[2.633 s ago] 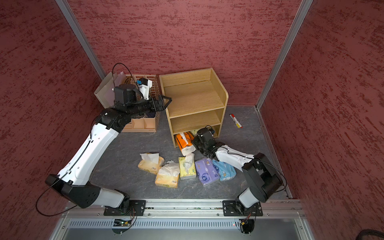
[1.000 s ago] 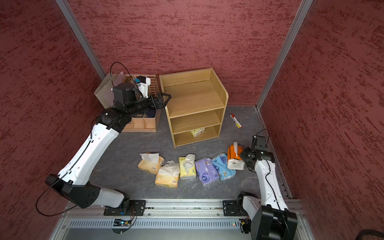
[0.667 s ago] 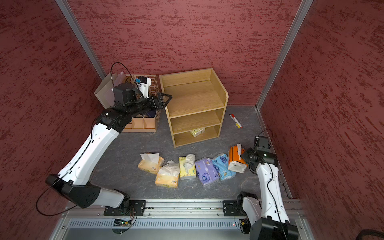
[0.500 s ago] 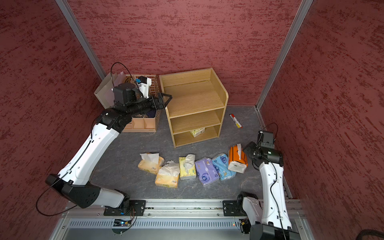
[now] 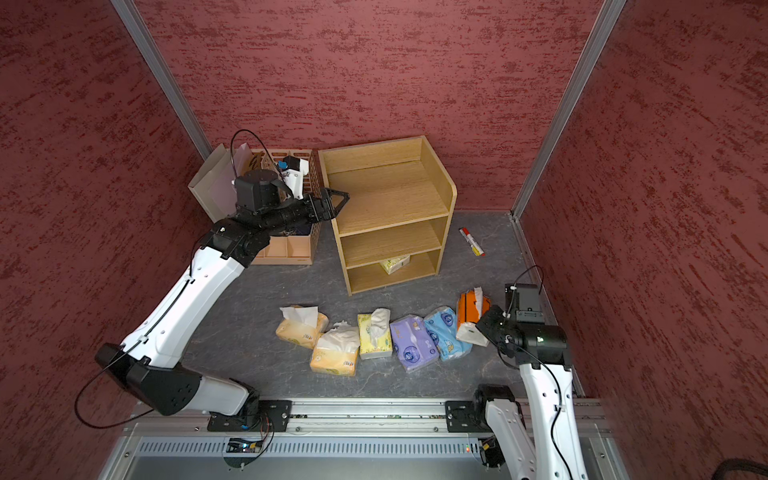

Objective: Remove the tissue boxes from the shelf
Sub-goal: Adjust the box of tissues at the center of the board.

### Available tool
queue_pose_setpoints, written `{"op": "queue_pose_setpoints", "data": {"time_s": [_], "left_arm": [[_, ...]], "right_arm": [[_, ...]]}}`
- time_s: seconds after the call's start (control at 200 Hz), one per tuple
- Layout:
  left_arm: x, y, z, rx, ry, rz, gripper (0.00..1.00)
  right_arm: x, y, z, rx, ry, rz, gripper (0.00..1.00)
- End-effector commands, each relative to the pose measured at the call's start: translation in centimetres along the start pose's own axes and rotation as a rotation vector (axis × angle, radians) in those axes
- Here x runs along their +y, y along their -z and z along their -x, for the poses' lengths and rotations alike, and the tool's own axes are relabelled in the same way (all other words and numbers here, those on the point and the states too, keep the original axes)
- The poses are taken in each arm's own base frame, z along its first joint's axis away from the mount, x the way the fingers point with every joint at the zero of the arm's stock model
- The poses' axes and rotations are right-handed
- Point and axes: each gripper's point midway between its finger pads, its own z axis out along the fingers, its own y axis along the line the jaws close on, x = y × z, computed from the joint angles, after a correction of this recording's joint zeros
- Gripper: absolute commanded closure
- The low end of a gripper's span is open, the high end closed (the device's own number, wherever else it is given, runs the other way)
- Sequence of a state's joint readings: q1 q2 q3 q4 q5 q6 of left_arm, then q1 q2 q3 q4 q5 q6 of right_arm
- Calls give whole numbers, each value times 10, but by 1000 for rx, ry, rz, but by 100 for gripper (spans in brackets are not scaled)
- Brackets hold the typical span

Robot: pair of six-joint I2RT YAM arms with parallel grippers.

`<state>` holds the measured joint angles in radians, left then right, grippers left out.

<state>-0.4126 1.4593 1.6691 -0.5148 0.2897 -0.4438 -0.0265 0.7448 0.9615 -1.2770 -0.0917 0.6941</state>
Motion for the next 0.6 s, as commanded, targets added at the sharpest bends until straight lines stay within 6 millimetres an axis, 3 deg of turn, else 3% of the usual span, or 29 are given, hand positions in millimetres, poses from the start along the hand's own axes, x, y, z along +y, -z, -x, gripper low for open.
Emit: {"op": "queue_pose_setpoints", "data": {"time_s": [0.0, 0.165, 0.376, 0.476, 0.596], "left_arm": [[-11, -6, 7, -17, -3, -31, 0], [-16, -11, 5, -12, -9, -39, 0], [-19, -11, 2, -5, -10, -37, 0], [-19, -11, 0, 0, -8, -39, 0], [-19, -10, -2, 4, -9, -37, 0]], "right_arm": [[5, -6, -12, 42, -4, -1, 53], [26, -32, -24, 87, 29, 9, 50], [53, -62, -16, 95, 35, -23, 46], [51, -81, -17, 124, 35, -77, 46], [27, -94, -23, 159, 38, -214, 46]]}}
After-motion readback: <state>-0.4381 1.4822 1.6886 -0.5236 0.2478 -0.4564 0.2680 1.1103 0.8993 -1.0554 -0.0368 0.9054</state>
